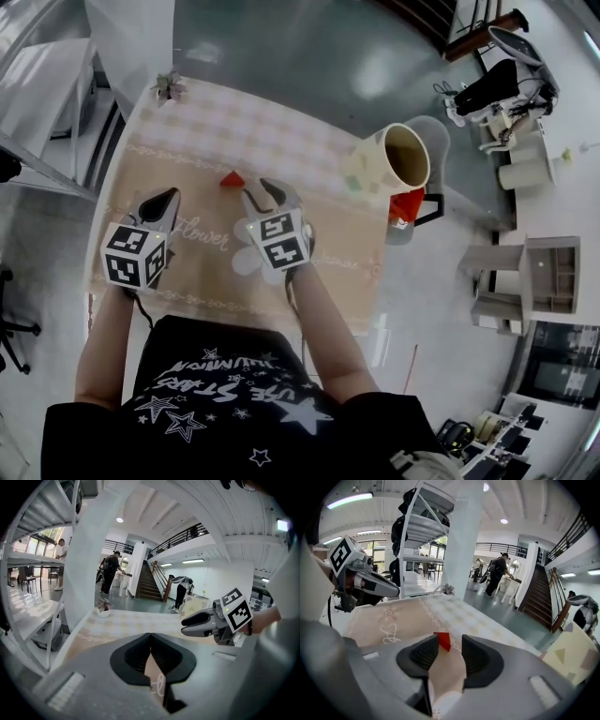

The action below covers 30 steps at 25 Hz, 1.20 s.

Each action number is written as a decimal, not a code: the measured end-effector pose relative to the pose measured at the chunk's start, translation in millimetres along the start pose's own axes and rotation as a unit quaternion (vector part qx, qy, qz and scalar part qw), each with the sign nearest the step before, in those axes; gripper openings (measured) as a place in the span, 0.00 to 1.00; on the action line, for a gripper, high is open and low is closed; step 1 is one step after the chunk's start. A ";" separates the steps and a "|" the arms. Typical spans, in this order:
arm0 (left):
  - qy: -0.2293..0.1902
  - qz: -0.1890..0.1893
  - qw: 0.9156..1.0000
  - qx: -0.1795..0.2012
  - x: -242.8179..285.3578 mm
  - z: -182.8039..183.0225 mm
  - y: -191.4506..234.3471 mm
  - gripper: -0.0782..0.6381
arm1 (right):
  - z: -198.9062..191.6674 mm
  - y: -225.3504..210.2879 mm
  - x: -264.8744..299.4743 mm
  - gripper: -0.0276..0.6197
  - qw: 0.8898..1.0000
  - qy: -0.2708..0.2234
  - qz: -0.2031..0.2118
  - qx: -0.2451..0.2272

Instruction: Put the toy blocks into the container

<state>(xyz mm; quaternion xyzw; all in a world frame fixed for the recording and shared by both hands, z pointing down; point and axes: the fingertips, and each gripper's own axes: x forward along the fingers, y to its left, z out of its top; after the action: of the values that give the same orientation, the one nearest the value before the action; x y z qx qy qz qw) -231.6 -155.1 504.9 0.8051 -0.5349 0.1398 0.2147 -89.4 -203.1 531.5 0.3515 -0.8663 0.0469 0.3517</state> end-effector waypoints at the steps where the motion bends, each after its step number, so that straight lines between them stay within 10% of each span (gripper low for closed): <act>1: 0.003 0.000 1.000 -0.003 1.3 -3.1 2.4 0.12 | -2.4 1.8 6.2 0.29 1.000 0.005 0.003 -0.003; 30: 0.044 -0.001 0.998 -0.049 17.3 -40.6 25.8 0.12 | -25.6 20.8 80.4 0.22 0.991 0.065 0.079 -0.088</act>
<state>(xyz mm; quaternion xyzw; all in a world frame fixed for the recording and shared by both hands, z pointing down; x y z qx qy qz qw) -248.5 -157.5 553.0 0.7873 -0.5305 0.1484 0.2770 -128.7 -225.5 605.7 0.2462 -0.8674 0.0211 0.4318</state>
